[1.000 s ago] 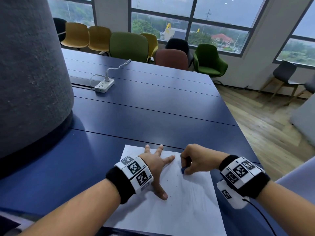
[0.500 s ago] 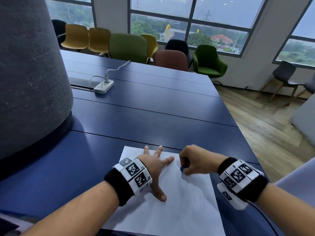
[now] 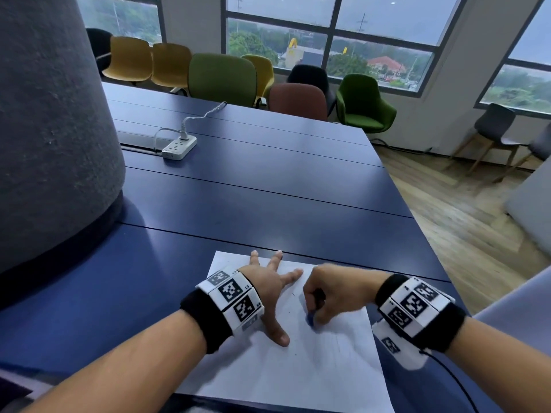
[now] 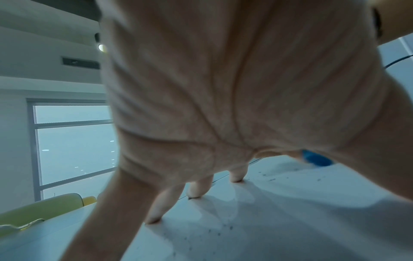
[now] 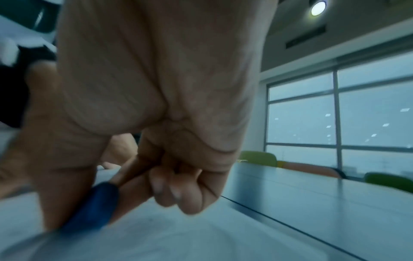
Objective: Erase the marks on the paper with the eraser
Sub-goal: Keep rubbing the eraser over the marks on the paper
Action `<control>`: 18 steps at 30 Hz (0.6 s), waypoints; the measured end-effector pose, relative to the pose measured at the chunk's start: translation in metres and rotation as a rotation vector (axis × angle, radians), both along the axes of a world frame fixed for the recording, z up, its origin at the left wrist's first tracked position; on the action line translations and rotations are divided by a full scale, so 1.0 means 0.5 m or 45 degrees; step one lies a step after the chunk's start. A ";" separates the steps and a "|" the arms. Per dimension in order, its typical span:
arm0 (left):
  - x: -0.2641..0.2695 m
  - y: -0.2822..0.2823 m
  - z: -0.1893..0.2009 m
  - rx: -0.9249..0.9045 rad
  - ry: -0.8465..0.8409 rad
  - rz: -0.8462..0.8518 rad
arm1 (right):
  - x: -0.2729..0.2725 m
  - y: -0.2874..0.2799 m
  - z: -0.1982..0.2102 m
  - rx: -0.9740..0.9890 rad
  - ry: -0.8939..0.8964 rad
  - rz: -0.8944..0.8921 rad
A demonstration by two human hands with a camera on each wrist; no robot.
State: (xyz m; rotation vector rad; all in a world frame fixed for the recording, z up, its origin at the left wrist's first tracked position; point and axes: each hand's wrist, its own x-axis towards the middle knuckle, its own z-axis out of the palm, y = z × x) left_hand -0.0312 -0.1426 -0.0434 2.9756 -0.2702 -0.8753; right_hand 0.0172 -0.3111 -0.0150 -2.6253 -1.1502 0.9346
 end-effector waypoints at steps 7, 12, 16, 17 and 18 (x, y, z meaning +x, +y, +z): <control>0.000 -0.003 0.004 0.020 0.008 -0.005 | -0.036 0.004 -0.006 0.027 0.090 0.050; -0.002 0.000 0.002 0.014 0.001 0.003 | -0.011 -0.002 -0.007 0.151 -0.095 -0.110; -0.002 -0.002 0.004 0.023 -0.004 -0.008 | -0.064 -0.002 -0.005 0.032 0.150 0.087; -0.001 -0.001 0.004 0.023 0.001 -0.008 | -0.061 -0.004 -0.002 0.006 0.146 0.097; 0.000 -0.001 0.003 0.024 0.007 -0.007 | -0.050 -0.008 -0.002 -0.001 0.091 0.065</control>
